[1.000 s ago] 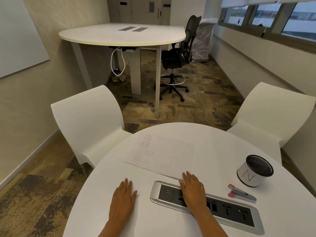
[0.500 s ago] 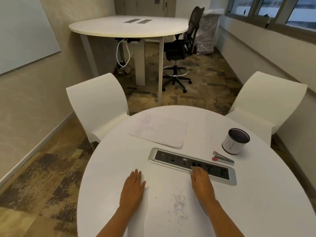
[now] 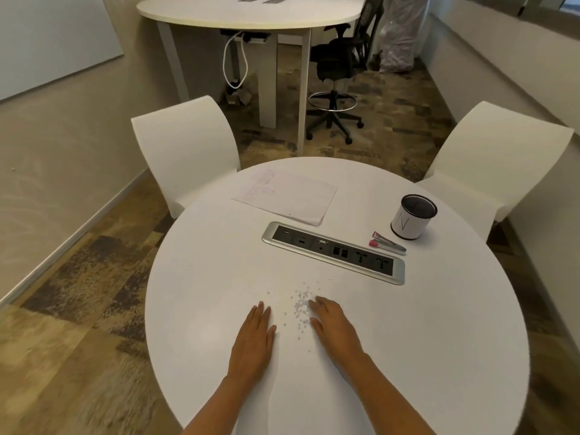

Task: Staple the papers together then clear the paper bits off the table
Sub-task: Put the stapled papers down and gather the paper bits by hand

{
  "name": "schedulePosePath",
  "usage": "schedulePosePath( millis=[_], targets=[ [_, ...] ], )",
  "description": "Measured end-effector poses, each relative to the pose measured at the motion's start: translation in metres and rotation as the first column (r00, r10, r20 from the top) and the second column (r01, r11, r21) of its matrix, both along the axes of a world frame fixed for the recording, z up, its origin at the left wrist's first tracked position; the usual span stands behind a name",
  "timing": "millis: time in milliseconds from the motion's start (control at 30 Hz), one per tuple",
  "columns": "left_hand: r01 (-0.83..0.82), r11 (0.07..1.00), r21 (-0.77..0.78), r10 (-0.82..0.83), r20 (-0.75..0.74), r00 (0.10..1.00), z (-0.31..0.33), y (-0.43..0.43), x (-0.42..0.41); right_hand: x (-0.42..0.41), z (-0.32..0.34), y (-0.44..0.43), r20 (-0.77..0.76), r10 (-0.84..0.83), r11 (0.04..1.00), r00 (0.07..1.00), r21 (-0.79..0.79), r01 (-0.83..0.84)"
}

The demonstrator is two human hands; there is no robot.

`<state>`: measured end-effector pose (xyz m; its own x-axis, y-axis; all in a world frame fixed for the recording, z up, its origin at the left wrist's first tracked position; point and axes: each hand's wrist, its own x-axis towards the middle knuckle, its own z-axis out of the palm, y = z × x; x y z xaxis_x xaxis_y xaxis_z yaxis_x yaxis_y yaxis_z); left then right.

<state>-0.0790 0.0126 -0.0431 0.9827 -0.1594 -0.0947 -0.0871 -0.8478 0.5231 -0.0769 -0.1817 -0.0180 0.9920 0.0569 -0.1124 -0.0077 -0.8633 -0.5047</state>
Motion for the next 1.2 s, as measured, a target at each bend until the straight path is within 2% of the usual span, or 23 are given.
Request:
schedulePosePath(
  millis=[100, 233, 333, 400, 533, 600, 633, 667, 733, 800, 833, 900, 967, 1100, 1200],
  targets=[
    [-0.036, 0.998, -0.054, 0.035, -0.022, 0.999, 0.003, -0.003, -0.011, -0.011, -0.004, 0.012, 0.081, 0.092, 0.995, 0.992, -0.057, -0.087],
    [-0.103, 0.982, -0.161, 0.094, -0.06, 0.994, 0.01, -0.011, -0.024, -0.019, -0.001, 0.02, 0.167, 0.126, 0.988, 0.978, -0.104, -0.11],
    [-0.192, 0.942, -0.275, 0.168, -0.108, 0.98, 0.018, -0.017, -0.031, -0.022, 0.0, 0.022, 0.079, 0.137, 0.99, 0.987, -0.056, -0.133],
    [-0.266, 0.896, -0.357, 0.23, -0.141, 0.963, 0.025, -0.023, -0.032, -0.023, 0.002, 0.02, 0.038, 0.102, 0.988, 0.994, -0.118, -0.097],
    [-0.421, 0.747, -0.514, 0.351, -0.233, 0.907, 0.038, -0.034, -0.029, -0.022, 0.008, 0.024, 0.034, 0.074, 0.977, 0.997, -0.203, -0.066],
    [-0.511, 0.668, -0.541, 0.366, -0.359, 0.859, 0.042, -0.037, -0.024, -0.02, 0.008, 0.027, 0.03, 0.055, 0.976, 0.998, -0.215, -0.047],
    [-0.579, 0.598, -0.554, 0.362, -0.459, 0.812, 0.044, -0.038, -0.02, -0.017, 0.008, 0.029, 0.026, 0.037, 0.977, 0.999, -0.21, -0.031],
    [-0.655, 0.497, -0.569, 0.335, -0.571, 0.75, 0.044, -0.038, -0.015, -0.016, 0.009, 0.03, 0.021, -0.011, 0.985, 1.0, -0.17, 0.014],
    [-0.769, 0.293, -0.568, 0.225, -0.741, 0.633, 0.046, -0.039, -0.008, -0.012, 0.013, 0.031, -0.026, -0.242, 0.969, 0.97, 0.037, 0.243],
    [-0.818, 0.197, -0.541, 0.108, -0.817, 0.566, 0.048, -0.037, -0.004, -0.007, 0.021, 0.03, -0.184, -0.463, 0.812, 0.867, 0.305, 0.498],
    [-0.834, 0.176, -0.523, 0.056, -0.841, 0.539, 0.048, -0.036, -0.004, -0.007, 0.025, 0.031, -0.255, -0.496, 0.728, 0.83, 0.399, 0.558],
    [-0.862, 0.137, -0.488, -0.041, -0.872, 0.488, 0.049, -0.035, -0.003, -0.007, 0.031, 0.037, -0.319, -0.439, 0.686, 0.84, 0.484, 0.543],
    [-0.884, 0.066, -0.464, -0.12, -0.883, 0.454, 0.051, -0.035, 0.0, -0.009, 0.04, 0.049, -0.322, -0.345, 0.721, 0.882, 0.51, 0.469],
    [-0.904, -0.111, -0.413, -0.201, -0.881, 0.427, 0.052, -0.033, 0.003, -0.013, 0.045, 0.07, -0.188, -0.274, 0.871, 0.943, 0.367, 0.326],
    [-0.912, -0.15, -0.381, -0.223, -0.886, 0.407, 0.052, -0.029, 0.005, -0.016, 0.045, 0.072, -0.125, -0.293, 0.866, 0.948, 0.387, 0.318]
  ],
)
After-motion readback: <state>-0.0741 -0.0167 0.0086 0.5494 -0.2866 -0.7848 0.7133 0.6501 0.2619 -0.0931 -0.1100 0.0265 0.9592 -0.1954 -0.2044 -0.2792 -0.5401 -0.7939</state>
